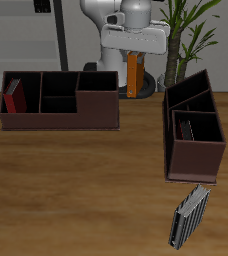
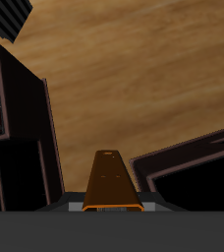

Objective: Place the left red book into the back desk caddy's left compartment and place the right red book into the left desk caddy's right compartment and place the orange book into the left desk caddy's back compartment

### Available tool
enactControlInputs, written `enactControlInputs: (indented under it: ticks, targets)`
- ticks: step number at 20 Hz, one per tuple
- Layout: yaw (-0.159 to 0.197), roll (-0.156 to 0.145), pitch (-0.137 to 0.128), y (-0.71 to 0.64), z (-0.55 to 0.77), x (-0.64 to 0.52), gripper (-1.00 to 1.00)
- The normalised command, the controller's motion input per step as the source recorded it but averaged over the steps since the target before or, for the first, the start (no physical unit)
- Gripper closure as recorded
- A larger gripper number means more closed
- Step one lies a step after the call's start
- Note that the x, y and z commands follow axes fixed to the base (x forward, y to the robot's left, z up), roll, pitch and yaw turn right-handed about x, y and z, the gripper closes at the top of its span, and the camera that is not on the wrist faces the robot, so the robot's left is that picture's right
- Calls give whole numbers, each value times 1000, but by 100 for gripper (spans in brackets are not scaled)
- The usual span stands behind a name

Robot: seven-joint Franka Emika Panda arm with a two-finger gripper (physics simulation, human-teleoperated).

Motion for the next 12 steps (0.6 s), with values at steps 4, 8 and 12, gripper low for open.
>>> enactControlInputs:
  ticks: [4,8,12]
  targets:
    - [-1,67,60,489,16,-186,100]
    - [7,32,41,336,94,59,100]
    - [0,17,29,278,58,156,100]
